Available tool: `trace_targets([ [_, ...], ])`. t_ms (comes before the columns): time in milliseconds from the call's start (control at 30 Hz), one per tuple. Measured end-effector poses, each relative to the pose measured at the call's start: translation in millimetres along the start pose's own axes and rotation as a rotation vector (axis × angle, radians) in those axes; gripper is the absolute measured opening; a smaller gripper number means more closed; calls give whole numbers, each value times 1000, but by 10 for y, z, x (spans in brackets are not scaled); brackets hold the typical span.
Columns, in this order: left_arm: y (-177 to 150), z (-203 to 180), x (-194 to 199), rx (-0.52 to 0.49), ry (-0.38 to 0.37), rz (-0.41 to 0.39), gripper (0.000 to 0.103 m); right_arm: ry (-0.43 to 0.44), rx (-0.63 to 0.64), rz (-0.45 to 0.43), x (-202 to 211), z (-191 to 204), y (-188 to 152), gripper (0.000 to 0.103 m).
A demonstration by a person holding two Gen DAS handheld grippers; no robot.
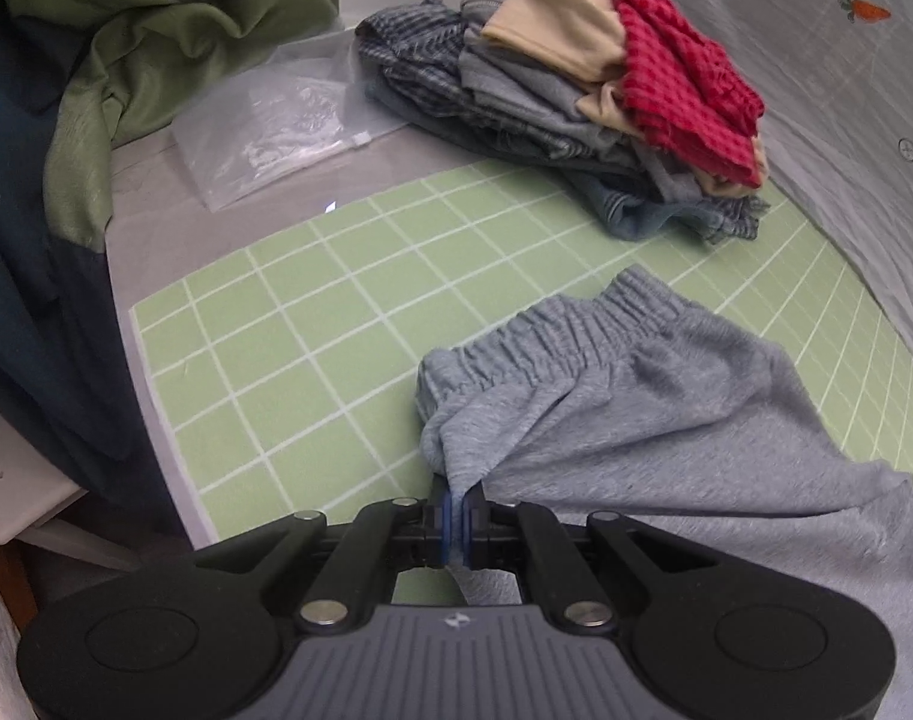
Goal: Fold clothes
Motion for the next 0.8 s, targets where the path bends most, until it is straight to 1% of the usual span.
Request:
trace_targets([
  [33, -32, 3, -7, -7, 1, 8, 4, -14, 7, 21, -45, -47, -48, 2],
  [100, -66, -22, -3, -24, -3, 14, 12, -16, -8, 68, -113, -73, -157, 3],
  [133, -60, -37, 14, -32, -5, 8, 12, -17, -15, 92, -146, -85, -211, 5],
  [167, -36, -61, 38, -45, -3, -1, 21, -15, -25, 103, -156, -73, -240, 11],
  [200, -9, -86, 62, -58, -2, -10, 34, -12, -35, 93, -136, -28, -229, 29],
  [233, 33, -110, 83, -68, -3, -24, 41, -18, -40, 76, -111, 30, -206, 51],
  [267, 90, -146, 114, -75, -11, -44, 53, -27, -42, 58, -86, 97, -179, 59],
  [300, 146, -184, 143, -82, -18, -64, 63, -25, -39, 41, -73, 180, -137, 68],
  [333, 201, -232, 163, -93, -30, -81, 66, -11, -32, 26, -74, 283, -77, 75],
  [400, 313, -372, 194, -133, -64, -111, 71, 19, -17, -5, -78, 493, 49, 83],
  [433, 356, -451, 195, -153, -79, -125, 73, 35, -8, -20, -82, 605, 121, 85],
  [500, 415, -608, 162, -186, -105, -141, 80, 70, 10, -44, -89, 841, 256, 88],
  [567, 431, -781, 76, -209, -132, -129, 80, 119, 15, -54, -111, 1101, 379, 89],
  [667, 407, -1056, -74, -235, -173, -100, 81, 228, 39, -52, -172, 1563, 520, 89],
  [800, 364, -1475, -308, -274, -229, -63, 86, 352, 84, -26, -314, 2197, 646, 89],
])
Point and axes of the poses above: each gripper's, at about its wrist camera, not at the fingertips, and x roughly against the way its jaws point, z to its left, y to its top, the point moved 6 cm from there along -x, roughly the way its jaws point, and after that the axes turned 15 degrees about -z, right-handed, at the moved point
